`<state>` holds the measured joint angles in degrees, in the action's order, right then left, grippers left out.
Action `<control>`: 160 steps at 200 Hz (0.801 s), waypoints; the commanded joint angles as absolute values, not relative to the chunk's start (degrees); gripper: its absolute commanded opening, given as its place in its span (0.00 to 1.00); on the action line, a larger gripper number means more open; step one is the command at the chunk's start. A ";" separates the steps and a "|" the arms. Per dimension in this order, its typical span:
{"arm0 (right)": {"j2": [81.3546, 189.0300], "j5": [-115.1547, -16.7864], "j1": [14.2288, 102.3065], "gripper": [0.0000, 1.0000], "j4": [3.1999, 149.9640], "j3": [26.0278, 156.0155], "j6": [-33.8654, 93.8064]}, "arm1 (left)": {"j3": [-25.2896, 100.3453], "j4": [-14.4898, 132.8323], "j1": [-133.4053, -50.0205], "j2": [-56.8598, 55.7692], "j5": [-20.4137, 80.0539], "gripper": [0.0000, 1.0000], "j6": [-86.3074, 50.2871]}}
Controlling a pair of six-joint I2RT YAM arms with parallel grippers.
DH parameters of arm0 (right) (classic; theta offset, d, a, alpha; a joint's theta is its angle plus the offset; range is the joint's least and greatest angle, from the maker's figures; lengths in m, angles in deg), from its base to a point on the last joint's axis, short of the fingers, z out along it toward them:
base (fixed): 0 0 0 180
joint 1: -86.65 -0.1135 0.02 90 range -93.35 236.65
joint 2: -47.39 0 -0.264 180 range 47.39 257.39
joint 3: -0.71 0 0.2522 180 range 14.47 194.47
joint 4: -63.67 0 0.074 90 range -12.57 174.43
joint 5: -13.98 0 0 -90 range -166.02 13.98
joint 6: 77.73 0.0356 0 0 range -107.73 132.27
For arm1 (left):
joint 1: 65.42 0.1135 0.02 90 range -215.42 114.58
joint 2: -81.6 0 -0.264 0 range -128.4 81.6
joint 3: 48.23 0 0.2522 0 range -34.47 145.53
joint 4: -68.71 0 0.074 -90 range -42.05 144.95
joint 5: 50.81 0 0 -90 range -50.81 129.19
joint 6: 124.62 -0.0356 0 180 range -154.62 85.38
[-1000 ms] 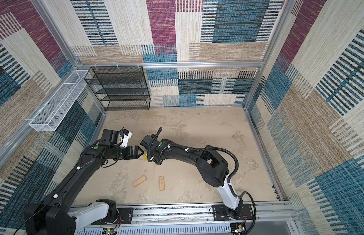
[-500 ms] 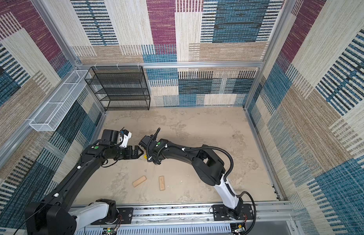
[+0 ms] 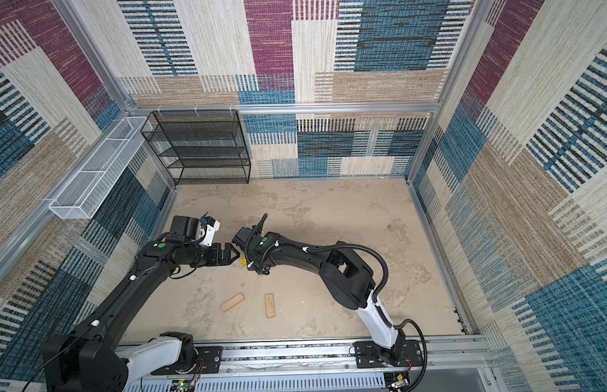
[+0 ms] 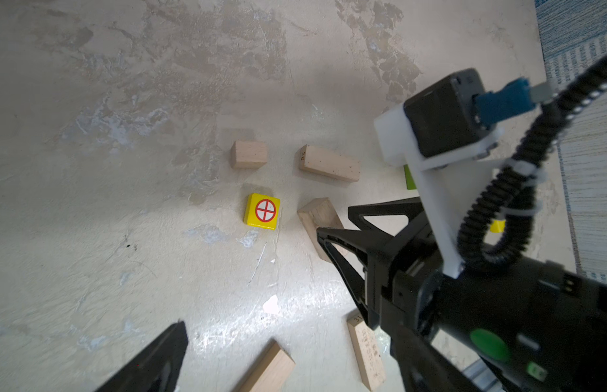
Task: Build the wood block tower
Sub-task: 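Lower the right gripper and close it on the upright wooden block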
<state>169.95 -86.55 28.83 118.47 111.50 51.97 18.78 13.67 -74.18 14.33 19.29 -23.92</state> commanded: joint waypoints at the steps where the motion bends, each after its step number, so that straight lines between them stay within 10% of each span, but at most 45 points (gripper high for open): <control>1: 169.65 -87.32 28.78 0.48 118.13 111.16 51.56 | 18.71 13.95 -74.12 14.32 18.32 1.00 -22.75; 160: 170.46 -86.63 28.64 0.37 118.10 110.09 50.68 | 18.53 13.92 -74.04 14.18 18.81 1.00 -22.75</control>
